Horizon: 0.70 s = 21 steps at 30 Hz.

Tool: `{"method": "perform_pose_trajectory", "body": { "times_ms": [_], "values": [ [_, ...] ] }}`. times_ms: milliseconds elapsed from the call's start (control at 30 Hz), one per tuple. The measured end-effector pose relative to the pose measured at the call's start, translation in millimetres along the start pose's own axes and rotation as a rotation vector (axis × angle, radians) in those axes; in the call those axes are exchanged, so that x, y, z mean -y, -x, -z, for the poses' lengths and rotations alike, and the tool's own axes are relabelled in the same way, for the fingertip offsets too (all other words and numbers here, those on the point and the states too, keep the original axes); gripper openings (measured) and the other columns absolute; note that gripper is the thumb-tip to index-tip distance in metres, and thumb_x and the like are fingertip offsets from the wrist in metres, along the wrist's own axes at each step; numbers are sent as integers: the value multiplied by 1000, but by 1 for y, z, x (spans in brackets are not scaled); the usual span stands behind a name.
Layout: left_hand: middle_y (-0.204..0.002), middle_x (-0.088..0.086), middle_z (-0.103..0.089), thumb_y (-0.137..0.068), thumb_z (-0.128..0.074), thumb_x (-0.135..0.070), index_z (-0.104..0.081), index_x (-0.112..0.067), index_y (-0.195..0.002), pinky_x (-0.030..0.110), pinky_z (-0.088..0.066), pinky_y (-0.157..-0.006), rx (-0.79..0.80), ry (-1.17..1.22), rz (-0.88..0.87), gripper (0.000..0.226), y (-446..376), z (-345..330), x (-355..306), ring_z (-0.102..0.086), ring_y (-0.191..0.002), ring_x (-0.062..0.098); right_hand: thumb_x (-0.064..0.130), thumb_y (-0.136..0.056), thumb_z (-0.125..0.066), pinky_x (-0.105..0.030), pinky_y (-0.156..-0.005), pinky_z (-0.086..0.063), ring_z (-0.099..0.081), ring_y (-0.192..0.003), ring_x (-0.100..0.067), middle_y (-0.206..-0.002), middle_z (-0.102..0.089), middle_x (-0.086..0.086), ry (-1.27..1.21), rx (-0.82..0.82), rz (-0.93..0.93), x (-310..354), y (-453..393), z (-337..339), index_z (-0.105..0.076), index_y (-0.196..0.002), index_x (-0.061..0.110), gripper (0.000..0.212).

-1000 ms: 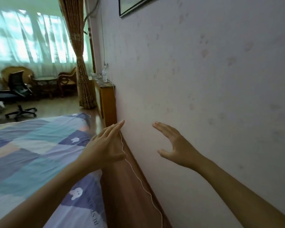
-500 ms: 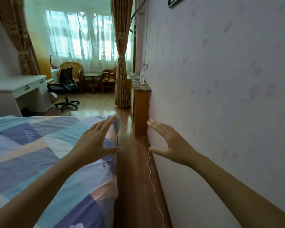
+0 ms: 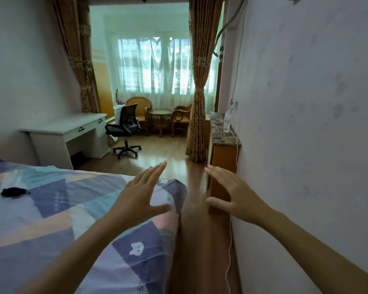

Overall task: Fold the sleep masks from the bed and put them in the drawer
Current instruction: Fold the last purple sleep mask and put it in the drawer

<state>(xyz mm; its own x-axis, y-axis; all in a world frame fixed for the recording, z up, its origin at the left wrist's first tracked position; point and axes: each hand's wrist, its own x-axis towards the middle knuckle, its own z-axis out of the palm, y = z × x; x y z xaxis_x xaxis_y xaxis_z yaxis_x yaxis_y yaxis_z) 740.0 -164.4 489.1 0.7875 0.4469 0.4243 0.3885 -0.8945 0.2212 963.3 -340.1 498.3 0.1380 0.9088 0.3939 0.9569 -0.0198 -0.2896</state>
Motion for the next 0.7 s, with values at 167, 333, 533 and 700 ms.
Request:
{"method": "perform_pose_trajectory", "body": {
  "times_ms": [167,333,533,700],
  "values": [
    [-158,-14,-12,-69,-64,-68,16,-49,-143,39,-29,-109,-38,-38,81,110,-90,-32,69,-16,-144,13,52,-88,-56,-35,-119,-16,-12,-145,-5,-158,-19,12,-45,25,86,-75,-128,-30,-16,-149,34,75],
    [-158,-12,-14,-70,-65,-66,14,-46,-145,37,-23,-112,-29,-50,143,111,-193,-80,145,-13,-144,10,51,-88,-57,-34,-120,-13,-10,-145,-4,-158,-17,13,-58,45,119,-154,-246,-72,-15,-148,37,75],
    [-159,-8,-13,-72,-64,-64,21,-44,-141,39,-23,-113,30,-48,108,111,-352,-133,197,-11,-145,12,52,-87,-58,-27,-117,-9,-8,-144,-1,-157,-19,14,2,62,86,-263,-352,-83,-17,-150,34,77],
    [-159,-7,-15,-71,-61,-67,22,-45,-140,32,-18,-113,42,-61,48,110,-481,-188,240,-13,-145,12,53,-87,-57,-23,-113,-9,-6,-138,8,-153,-21,20,24,36,29,-373,-436,-90,-18,-149,38,74]
  ]
}}
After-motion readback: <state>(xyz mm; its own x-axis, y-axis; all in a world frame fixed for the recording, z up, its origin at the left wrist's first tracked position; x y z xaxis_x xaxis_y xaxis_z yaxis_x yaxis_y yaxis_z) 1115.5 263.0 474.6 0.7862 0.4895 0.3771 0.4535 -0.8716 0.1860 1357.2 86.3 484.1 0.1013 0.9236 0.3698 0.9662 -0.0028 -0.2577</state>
